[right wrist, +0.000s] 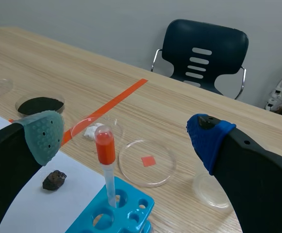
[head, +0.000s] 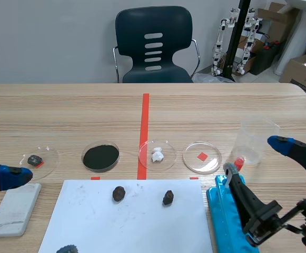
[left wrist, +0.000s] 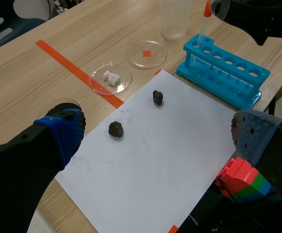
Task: Pick up the dropper by the top with the right hand
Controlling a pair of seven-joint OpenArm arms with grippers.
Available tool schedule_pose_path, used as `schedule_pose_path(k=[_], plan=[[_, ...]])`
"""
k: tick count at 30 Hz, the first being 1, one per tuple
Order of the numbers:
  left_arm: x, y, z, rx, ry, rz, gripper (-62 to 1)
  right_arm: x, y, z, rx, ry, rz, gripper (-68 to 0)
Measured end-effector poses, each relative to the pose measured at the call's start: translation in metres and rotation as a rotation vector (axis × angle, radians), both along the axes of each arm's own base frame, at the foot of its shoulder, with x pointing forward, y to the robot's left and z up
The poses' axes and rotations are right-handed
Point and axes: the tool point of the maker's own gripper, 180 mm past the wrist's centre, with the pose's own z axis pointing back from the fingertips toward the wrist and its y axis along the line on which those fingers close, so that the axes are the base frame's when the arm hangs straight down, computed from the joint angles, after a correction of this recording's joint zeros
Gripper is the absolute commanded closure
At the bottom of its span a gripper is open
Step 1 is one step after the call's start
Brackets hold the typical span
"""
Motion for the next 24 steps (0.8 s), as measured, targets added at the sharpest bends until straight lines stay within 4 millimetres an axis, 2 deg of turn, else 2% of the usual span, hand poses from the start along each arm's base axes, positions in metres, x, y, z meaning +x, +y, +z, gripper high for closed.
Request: schedule_pose_path(k=[10,20,24], plan=[[0.000,0.000,0.000,0.000,0.000,0.000,-62.3,0.009,0.016,-0.001,0.022,-0.012,0.041,-52.9],[0.000,0.000,0.000,0.000,0.000,0.000,-62.3,0.005,0.017,-0.022,-0.007,0.026,0.020,-52.7],[0.000,0.000,0.000,0.000,0.000,0.000,-62.3,0.004,0.016,-0.026,-0.010,0.039,0.018,-49.3]])
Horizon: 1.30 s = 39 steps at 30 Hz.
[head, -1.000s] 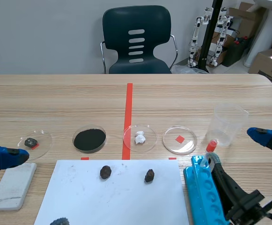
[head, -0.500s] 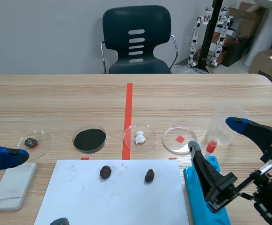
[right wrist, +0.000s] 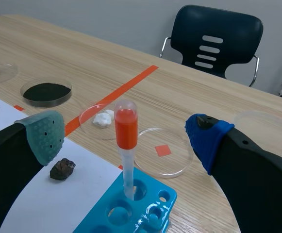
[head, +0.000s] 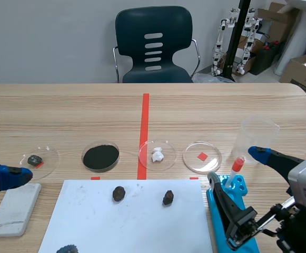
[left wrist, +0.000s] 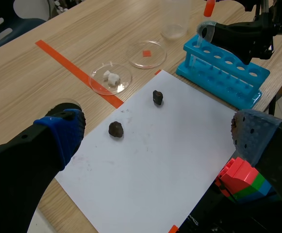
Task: Pick up the dropper by the top with the right hand
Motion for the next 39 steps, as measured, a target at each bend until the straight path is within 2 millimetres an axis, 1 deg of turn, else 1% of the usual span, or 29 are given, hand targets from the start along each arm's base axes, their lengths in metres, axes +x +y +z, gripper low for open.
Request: schedule_pose_path(k=[2,9,20,24,26,31,39], plan=[[0.000,0.000,0.000,0.000,0.000,0.000,-62.3,0.000,0.000,0.001,0.002,-0.003,0.001,-48.3],[0.000,0.000,0.000,0.000,0.000,0.000,-62.3,-0.002,0.001,0.011,0.030,-0.051,0.008,-48.3],[0.000,0.000,0.000,0.000,0.000,0.000,-62.3,-0.008,0.000,0.004,0.025,-0.022,0.005,-48.3],[0.000,0.000,0.000,0.000,0.000,0.000,-62.3,-0.007,0.000,-0.005,-0.001,0.023,-0.001,-48.3],[0.000,0.000,0.000,0.000,0.000,0.000,-62.3,-0.007,0.000,-0.005,-0.001,0.023,-0.001,-48.3],[0.000,0.000,0.000,0.000,0.000,0.000,-62.3,-0.008,0.001,0.005,0.028,-0.028,0.005,-48.3],[0.000,0.000,0.000,0.000,0.000,0.000,-62.3,-0.007,-0.001,0.002,0.008,-0.016,-0.008,-48.3]])
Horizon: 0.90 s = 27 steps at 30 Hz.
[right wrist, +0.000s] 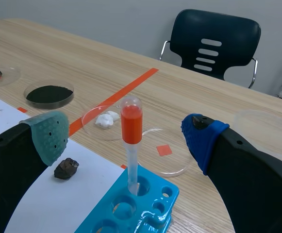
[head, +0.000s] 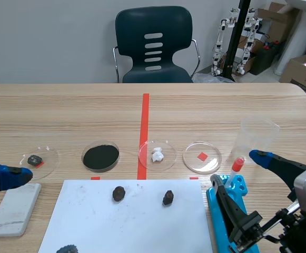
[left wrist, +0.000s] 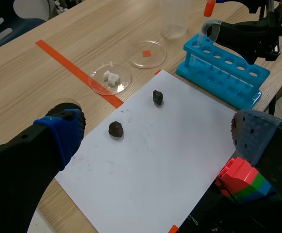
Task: Pick up the dropper by the top with the right hand
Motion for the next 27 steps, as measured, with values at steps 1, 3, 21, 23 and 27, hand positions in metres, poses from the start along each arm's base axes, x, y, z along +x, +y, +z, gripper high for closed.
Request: schedule_pose_path(k=[1,3,21,23,27], plan=[[0.0000,0.0000,-0.0001,0.000,0.000,0.000,-62.3,0.0000,0.0000,-0.0001,0.000,0.000,0.000,-48.3],[0.0000,0.0000,-0.0001,0.000,0.000,0.000,-62.3,0.0000,0.0000,-0.0001,0.000,0.000,0.000,-48.3],[0.0000,0.0000,-0.0001,0.000,0.000,0.000,-62.3,-0.0002,0.0001,0.0020,0.005,-0.010,0.001,-48.2],[0.0000,0.0000,-0.0001,0.000,0.000,0.000,-62.3,-0.0002,0.0001,0.0020,0.005,-0.010,0.001,-47.8],[0.0000,0.0000,-0.0001,0.000,0.000,0.000,-62.3,-0.0003,0.0002,0.0020,0.006,-0.009,0.002,-38.1]])
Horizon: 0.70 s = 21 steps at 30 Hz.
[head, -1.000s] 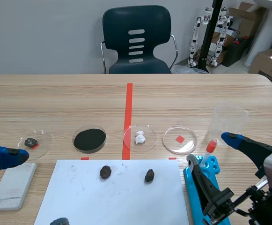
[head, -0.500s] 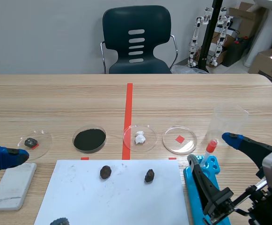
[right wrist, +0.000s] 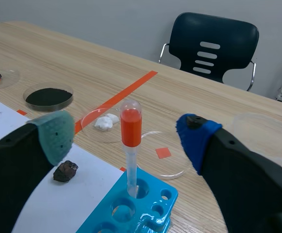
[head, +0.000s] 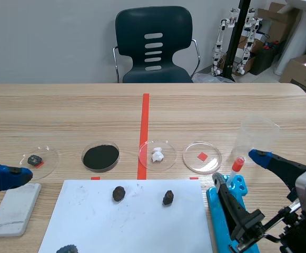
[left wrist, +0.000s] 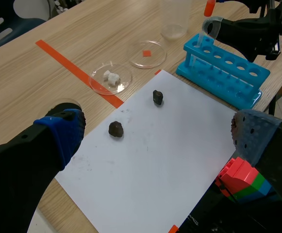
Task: Pick up the dropper by the top with the right hand
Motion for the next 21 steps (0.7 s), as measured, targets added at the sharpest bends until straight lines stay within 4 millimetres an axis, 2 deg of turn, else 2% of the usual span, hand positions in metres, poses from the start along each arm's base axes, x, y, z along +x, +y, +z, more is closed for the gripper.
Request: schedule_pose_path(k=[7,21], plan=[[0.0000,0.0000,0.0000,0.000,0.000,0.000,-62.3,0.0000,0.0000,0.0000,0.000,0.000,0.000,-35.7],[0.0000,0.0000,0.0000,0.000,0.000,0.000,-62.3,0.0000,0.0000,0.0000,0.000,0.000,0.000,-19.6]])
